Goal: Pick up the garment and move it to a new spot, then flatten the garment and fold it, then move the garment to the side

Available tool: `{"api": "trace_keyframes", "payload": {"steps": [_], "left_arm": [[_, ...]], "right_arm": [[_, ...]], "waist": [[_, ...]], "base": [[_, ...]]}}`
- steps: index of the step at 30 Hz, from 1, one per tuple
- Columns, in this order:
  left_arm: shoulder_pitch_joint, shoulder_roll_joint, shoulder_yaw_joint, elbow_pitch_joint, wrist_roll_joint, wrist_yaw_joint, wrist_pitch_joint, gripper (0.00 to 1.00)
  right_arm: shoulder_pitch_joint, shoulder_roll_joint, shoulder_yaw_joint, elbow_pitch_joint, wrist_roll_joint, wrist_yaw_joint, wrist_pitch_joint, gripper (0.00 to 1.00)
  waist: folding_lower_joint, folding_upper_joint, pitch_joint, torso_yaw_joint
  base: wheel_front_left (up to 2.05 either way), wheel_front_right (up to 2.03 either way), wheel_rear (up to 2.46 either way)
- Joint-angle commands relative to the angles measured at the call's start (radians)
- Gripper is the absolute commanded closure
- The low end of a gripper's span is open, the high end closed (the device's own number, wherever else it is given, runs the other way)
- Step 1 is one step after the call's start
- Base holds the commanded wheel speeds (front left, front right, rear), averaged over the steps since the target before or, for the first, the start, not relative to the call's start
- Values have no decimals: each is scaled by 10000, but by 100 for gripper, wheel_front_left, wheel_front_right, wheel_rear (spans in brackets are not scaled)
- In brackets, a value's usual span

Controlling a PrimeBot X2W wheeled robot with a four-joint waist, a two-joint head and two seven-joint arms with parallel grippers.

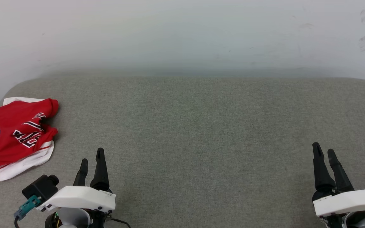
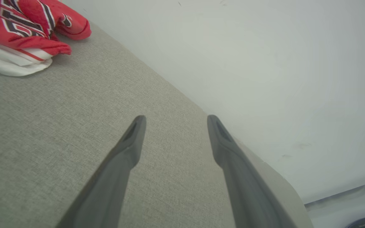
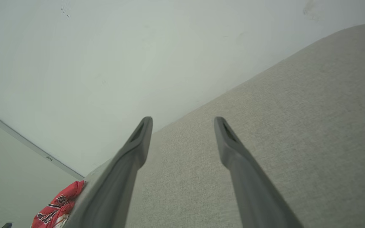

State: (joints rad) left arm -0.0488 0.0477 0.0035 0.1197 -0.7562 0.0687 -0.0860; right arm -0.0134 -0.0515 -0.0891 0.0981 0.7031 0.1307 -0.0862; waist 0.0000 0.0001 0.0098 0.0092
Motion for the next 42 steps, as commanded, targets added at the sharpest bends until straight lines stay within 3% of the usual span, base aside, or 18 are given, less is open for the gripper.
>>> {"api": "trace_keyframes", "payload": {"steps": [1,26,42], "left_arm": [[-68,38,-67,-151,360,63,-106,0],[79,390,-988,-175,3403,836,-805,0],[149,530,-1446,-290,4866,1016,-1171,0]], "right_arm": [[-24,6,15,-192,-333,1,-93,0],[275,11,129,-528,-3655,1,-793,0],[392,15,140,-772,-5119,0,-1174,0]], "waist": [[0,-1,-6,4],[0,-1,-38,76],[0,-1,-36,118]], "base": [[0,0,0],[0,0,0],[0,0,0]]}}
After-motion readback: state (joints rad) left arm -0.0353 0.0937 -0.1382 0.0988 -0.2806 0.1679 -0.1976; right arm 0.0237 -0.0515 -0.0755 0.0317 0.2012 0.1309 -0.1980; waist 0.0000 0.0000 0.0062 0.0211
